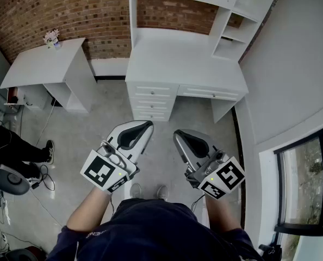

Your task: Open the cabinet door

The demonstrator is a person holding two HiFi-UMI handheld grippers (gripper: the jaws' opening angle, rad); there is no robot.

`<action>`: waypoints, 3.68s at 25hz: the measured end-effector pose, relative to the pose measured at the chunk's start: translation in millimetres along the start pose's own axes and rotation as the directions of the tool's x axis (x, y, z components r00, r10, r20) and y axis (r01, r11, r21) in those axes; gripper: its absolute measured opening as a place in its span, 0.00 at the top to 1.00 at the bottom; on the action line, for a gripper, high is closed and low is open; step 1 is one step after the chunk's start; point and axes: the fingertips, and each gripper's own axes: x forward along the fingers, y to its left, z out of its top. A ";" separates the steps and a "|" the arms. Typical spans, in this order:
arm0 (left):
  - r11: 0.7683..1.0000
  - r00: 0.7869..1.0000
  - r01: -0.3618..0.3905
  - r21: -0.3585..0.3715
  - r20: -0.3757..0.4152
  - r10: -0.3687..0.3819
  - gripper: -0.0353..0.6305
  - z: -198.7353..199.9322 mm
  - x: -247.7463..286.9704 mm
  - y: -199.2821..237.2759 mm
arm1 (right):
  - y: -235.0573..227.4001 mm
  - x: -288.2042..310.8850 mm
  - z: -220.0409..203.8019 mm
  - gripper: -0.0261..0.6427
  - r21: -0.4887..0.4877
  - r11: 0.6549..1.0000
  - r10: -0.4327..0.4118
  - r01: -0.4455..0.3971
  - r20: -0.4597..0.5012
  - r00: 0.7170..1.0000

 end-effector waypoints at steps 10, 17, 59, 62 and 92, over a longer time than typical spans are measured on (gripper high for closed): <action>1.000 1.000 0.005 0.001 -0.012 -0.005 0.93 -4.5 10.6 -8.6 | -9.1 -8.9 -1.6 0.92 0.002 1.000 0.003 -0.003 -0.007 1.000; 1.000 1.000 -0.022 0.015 -0.017 0.022 0.93 -6.9 23.4 -23.9 | -24.5 -33.9 -1.3 0.92 0.011 1.000 -0.001 0.001 -0.009 1.000; 0.998 0.998 -0.054 -0.024 -0.022 0.054 0.93 -37.8 82.9 114.0 | -118.8 78.0 -24.6 0.92 0.063 0.998 0.016 -0.012 -0.060 0.998; 0.999 0.999 -0.035 -0.030 -0.021 0.035 0.93 -38.6 92.0 143.9 | -133.0 105.1 -24.6 0.92 0.061 0.998 -0.005 0.009 -0.065 0.998; 0.999 0.999 0.026 0.026 -0.041 -0.025 0.93 -43.5 178.1 288.6 | -246.6 223.2 -23.2 0.92 0.080 0.994 -0.068 0.072 -0.045 0.997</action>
